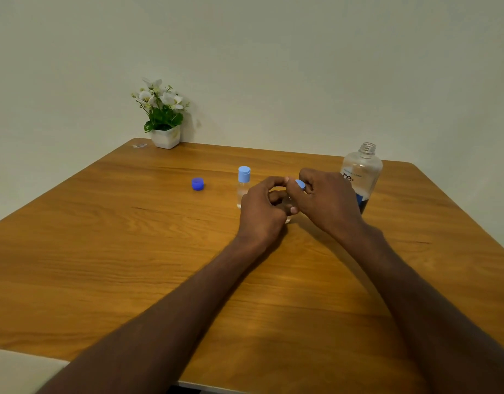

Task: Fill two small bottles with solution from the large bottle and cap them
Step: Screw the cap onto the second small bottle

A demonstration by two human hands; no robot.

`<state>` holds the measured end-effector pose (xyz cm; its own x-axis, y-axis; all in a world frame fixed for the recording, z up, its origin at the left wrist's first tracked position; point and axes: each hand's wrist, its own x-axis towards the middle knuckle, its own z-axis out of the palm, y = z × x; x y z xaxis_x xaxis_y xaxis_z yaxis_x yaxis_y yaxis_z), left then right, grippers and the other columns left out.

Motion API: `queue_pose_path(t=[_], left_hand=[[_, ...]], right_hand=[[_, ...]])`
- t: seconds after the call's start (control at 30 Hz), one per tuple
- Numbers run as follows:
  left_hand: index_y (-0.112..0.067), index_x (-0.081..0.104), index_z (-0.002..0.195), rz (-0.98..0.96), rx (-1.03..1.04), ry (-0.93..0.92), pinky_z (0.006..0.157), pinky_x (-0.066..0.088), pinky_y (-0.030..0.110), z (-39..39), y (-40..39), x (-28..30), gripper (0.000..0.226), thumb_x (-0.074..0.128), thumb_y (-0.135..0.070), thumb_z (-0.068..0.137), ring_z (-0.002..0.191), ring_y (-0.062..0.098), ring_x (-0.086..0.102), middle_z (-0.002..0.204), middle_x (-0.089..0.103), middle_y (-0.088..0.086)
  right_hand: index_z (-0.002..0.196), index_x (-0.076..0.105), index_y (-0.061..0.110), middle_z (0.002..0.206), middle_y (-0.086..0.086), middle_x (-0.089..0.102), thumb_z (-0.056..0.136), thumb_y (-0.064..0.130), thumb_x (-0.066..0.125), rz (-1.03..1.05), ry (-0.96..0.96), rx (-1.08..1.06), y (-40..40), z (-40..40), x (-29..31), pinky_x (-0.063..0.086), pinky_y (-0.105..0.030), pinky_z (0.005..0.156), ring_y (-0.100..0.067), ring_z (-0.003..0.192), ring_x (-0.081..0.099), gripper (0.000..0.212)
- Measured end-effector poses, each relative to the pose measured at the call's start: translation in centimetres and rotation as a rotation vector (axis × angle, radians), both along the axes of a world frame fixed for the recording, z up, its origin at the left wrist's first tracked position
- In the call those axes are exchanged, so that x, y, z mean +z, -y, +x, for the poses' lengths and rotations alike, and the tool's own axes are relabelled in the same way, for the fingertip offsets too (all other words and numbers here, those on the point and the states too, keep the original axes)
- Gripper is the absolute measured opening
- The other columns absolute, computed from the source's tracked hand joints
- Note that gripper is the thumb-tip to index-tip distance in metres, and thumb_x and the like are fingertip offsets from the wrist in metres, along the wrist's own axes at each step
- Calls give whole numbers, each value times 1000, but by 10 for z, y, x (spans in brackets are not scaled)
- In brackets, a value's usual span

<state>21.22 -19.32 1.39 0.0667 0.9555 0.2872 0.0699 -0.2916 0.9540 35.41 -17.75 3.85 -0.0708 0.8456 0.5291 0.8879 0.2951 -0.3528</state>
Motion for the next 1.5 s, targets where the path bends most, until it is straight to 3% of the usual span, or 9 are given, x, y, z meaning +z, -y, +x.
queue_pose_path(t=[0.27,0.43,0.6,0.73,0.87,1.03,1.2,1.33,1.5], left_hand=[[-10,53,112,31,49,-38,79,62,54,1,-2,-6,39,73,10,85,92,19,77,101,76,11],[-11,56,113,38,105,-41,76,64,45,3,-7,-8,31,74,1,90,90,12,76,103,76,5],[-12,63,118,111,214,-178,73,62,26,5,-11,-10,29,72,-2,93,88,11,72,98,74,0],[-18,62,104,122,232,-242,67,57,18,4,-12,-11,30,74,3,87,80,6,67,87,67,-9],[-19,64,102,143,261,-257,67,54,12,3,-10,-13,29,73,4,87,76,-4,64,82,65,-13],[-18,66,102,151,333,-300,72,55,17,2,-5,-13,24,71,0,88,76,-3,65,81,67,-13],[-23,66,94,194,444,-339,69,52,22,1,7,-9,14,72,-11,92,77,-1,62,80,62,-16],[-23,65,89,253,495,-263,63,48,17,-6,11,0,15,76,-13,91,72,-1,63,75,64,-15],[-20,59,80,349,604,-137,60,44,10,-42,8,13,22,75,-9,90,70,-4,62,71,63,-14]], right_hand=[[68,57,19,60,3,54,103,53,47,42,-59,-154,0,-10,-6,42,-34,57,-16,60,53,50],[80,53,24,70,10,51,102,60,49,112,-65,-139,4,-15,-10,31,-23,55,-7,63,47,42],[98,56,21,92,7,53,103,47,56,127,-5,-66,2,-17,-9,32,-21,60,-10,78,50,27],[110,63,15,102,4,57,104,43,56,100,-43,-71,3,-16,-9,37,-22,69,-9,85,51,30],[116,65,15,109,-1,64,105,45,51,73,-79,-54,3,-15,-10,39,-24,72,-9,89,53,35],[122,63,19,112,1,66,105,48,50,40,-115,-46,2,-18,-16,41,-23,72,-9,91,56,36],[143,48,25,134,1,58,100,58,53,37,-145,-48,8,-18,-18,52,-31,79,-13,107,61,54],[133,53,23,122,1,62,100,47,61,239,-191,-57,17,-23,-10,55,-28,70,-7,95,59,42],[117,60,16,102,1,61,98,24,66,453,-229,35,24,-27,-7,32,-6,64,1,80,49,22]])
